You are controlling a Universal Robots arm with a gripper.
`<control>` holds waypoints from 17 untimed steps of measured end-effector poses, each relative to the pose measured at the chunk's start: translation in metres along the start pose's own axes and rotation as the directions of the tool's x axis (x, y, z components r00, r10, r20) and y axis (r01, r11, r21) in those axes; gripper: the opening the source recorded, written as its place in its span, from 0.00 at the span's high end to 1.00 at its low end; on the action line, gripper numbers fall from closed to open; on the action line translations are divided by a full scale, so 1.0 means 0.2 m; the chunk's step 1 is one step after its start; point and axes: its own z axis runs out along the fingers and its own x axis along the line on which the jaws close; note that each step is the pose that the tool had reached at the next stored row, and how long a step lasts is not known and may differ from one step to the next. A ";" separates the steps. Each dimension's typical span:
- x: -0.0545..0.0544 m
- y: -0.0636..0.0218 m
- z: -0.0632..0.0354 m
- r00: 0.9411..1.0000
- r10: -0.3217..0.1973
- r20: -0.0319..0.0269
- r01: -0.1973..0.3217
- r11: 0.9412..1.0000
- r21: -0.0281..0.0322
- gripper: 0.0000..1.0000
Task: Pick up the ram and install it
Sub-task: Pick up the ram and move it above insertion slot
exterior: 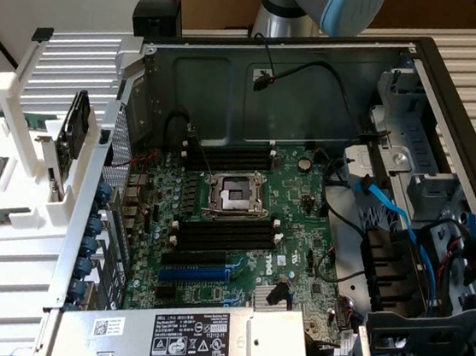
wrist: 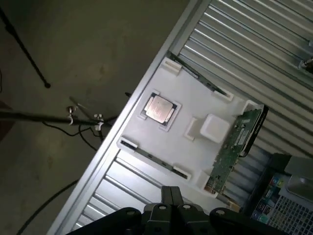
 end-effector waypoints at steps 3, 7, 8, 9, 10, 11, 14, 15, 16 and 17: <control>0.00 0.000 0.000 0.998 -0.055 -0.004 0.055 0.998 -0.001 0.90; 0.00 0.000 0.000 0.987 -0.163 -0.010 0.163 0.987 -0.004 0.90; 0.00 0.000 0.000 0.983 -0.182 -0.011 0.182 0.983 -0.005 0.90; 0.00 0.000 0.000 0.980 -0.201 -0.012 0.201 0.980 -0.005 0.90; 0.00 0.000 0.000 0.976 -0.217 -0.013 0.217 0.976 -0.006 0.90; 0.00 0.000 0.000 0.963 -0.271 -0.016 0.271 0.963 -0.008 0.90; 0.00 0.000 0.000 0.934 -0.357 -0.021 0.357 0.934 -0.012 0.90; 0.00 0.000 0.000 0.913 -0.408 -0.023 0.407 0.913 -0.014 0.90; 0.00 0.000 0.000 0.897 -0.442 -0.025 0.441 0.897 -0.016 0.90; 0.00 0.000 0.000 0.889 -0.457 -0.026 0.457 0.890 -0.017 0.90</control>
